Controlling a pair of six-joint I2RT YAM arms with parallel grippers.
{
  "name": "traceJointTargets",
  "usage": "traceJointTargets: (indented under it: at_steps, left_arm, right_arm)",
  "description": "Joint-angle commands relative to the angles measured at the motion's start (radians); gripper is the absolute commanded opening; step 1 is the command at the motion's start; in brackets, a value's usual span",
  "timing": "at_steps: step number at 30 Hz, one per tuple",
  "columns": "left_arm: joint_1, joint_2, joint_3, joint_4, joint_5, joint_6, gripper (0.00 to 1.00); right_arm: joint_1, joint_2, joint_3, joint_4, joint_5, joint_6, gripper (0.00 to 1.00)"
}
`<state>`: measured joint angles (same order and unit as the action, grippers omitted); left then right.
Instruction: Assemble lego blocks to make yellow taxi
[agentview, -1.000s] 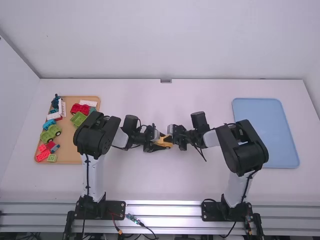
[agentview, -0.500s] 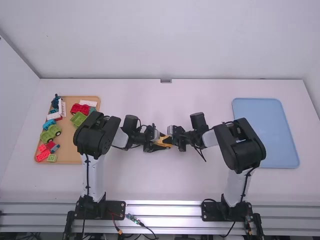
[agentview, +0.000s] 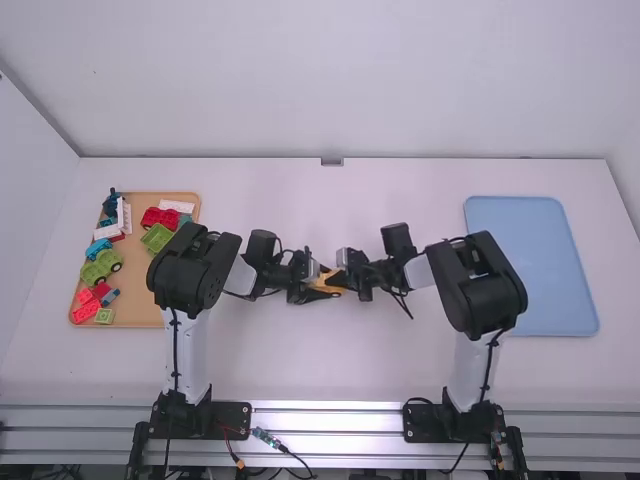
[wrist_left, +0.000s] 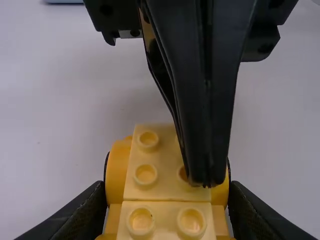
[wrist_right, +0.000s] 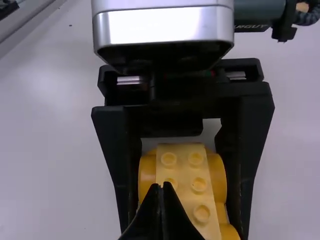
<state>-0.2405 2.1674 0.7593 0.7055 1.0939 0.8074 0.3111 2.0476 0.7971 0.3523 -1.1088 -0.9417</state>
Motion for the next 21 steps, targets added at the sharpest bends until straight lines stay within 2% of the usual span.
traceJointTargets:
  at_steps: [1,7,17,21]
  left_arm:
    - [-0.002,0.011,-0.010,-0.016,-0.037,0.013,0.22]
    - [-0.003,0.011,-0.010,-0.019,-0.037,0.013,0.22]
    - [-0.003,0.011,-0.010,-0.020,-0.037,0.013,0.22]
    - [-0.003,0.011,-0.017,-0.015,-0.037,0.013,0.23]
  right_arm:
    - [-0.032,0.072,-0.011,-0.003,0.122,0.002,0.00]
    - [-0.060,0.014,-0.012,0.011,-0.045,-0.087,0.00]
    - [-0.070,-0.168,-0.012,0.003,-0.050,-0.063,0.00]
    - [-0.088,-0.255,-0.012,-0.001,0.026,0.050,0.00]
